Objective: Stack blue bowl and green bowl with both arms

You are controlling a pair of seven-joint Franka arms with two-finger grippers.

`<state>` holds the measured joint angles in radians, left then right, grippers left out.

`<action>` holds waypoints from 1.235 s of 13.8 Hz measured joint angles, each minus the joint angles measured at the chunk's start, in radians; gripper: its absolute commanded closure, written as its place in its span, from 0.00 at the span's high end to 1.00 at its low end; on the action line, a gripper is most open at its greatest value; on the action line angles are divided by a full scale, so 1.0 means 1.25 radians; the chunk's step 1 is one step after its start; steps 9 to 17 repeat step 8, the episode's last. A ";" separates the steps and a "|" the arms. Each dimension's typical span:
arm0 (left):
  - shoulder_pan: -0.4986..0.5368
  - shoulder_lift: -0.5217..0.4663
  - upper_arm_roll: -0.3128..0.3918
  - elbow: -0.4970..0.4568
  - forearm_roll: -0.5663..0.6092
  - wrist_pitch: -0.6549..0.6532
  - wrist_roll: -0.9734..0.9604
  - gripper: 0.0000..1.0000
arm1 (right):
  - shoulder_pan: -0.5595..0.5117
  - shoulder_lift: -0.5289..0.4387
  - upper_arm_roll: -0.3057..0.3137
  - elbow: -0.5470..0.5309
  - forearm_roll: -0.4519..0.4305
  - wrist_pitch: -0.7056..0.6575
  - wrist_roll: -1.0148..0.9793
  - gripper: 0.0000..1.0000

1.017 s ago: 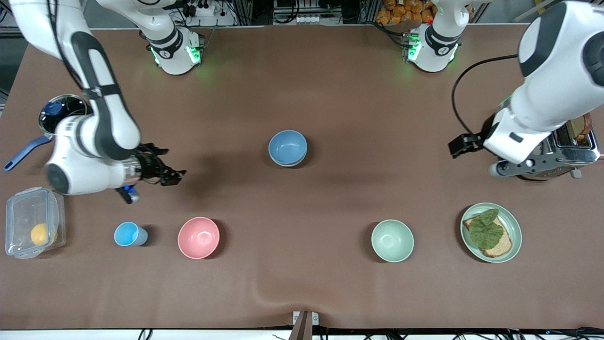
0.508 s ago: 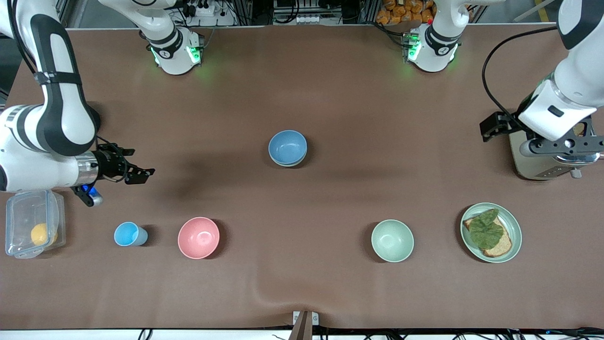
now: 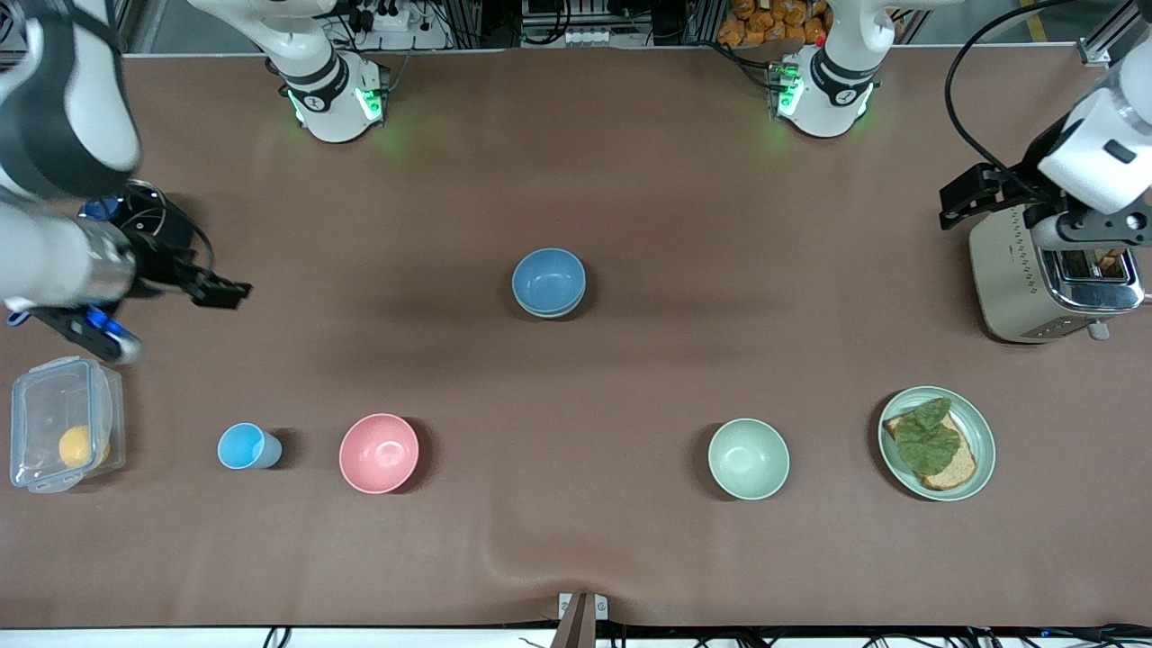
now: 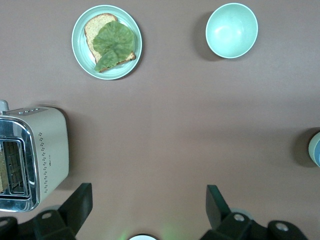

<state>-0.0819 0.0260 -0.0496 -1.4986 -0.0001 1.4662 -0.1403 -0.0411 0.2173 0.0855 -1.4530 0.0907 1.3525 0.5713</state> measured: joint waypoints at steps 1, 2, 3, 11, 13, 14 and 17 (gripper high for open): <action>0.001 0.000 0.001 0.000 0.000 0.000 0.000 1.00 | -0.003 -0.018 0.000 0.010 -0.001 -0.006 -0.012 1.00; 0.000 0.000 0.000 0.000 0.000 0.000 0.002 1.00 | -0.006 -0.035 0.000 0.015 -0.001 -0.007 -0.021 1.00; 0.000 -0.001 0.000 0.001 0.000 0.000 0.008 1.00 | -0.006 -0.051 0.000 0.017 -0.002 -0.005 -0.028 1.00; 0.000 -0.014 0.000 0.001 0.000 0.000 0.072 1.00 | -0.007 -0.111 -0.001 0.015 -0.007 0.034 -0.089 1.00; 0.000 -0.014 0.000 0.001 0.000 0.000 0.072 1.00 | -0.007 -0.111 -0.001 0.015 -0.007 0.034 -0.089 1.00; 0.000 -0.014 0.000 0.001 0.000 0.000 0.072 1.00 | -0.007 -0.111 -0.001 0.015 -0.007 0.034 -0.089 1.00; 0.000 -0.014 0.000 0.001 0.000 0.000 0.072 1.00 | -0.007 -0.111 -0.001 0.015 -0.007 0.034 -0.089 1.00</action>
